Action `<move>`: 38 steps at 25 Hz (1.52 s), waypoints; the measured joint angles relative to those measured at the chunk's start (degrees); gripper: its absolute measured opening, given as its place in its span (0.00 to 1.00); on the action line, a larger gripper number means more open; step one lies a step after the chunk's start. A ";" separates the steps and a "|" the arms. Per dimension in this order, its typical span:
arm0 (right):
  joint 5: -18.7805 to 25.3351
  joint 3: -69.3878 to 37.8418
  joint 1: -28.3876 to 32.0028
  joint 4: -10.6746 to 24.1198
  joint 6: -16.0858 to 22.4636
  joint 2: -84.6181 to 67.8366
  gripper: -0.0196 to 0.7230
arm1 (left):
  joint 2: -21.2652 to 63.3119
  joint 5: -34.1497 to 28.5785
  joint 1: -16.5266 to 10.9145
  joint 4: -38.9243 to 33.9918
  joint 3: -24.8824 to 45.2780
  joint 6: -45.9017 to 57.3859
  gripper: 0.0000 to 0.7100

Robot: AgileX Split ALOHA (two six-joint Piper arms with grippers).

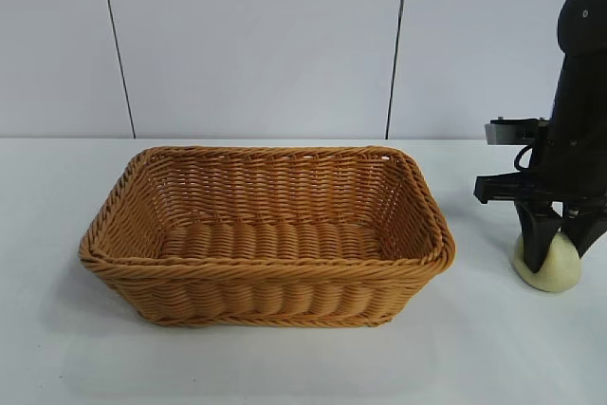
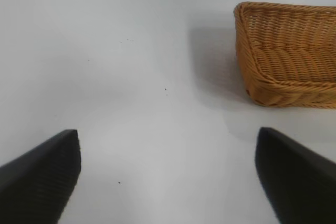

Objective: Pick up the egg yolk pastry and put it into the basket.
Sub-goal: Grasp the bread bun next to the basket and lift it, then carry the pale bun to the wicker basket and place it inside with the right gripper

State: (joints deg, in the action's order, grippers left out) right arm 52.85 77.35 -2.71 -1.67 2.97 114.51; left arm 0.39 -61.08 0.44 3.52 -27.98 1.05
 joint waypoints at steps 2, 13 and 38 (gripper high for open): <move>0.12 0.00 0.00 0.00 0.00 -3.10 0.21 | 0.00 0.00 0.00 0.00 0.00 0.00 0.98; 7.32 12.76 -0.11 -0.45 -0.93 -8.30 0.21 | 0.00 0.00 0.00 0.00 0.00 0.00 0.98; -5.37 13.54 -32.63 -4.34 2.38 4.79 0.21 | 0.00 0.00 0.00 0.00 0.00 0.00 0.98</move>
State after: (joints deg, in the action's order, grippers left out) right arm 47.48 90.89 -35.34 -6.01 5.35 119.30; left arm 0.39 -61.08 0.44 3.52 -27.98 1.05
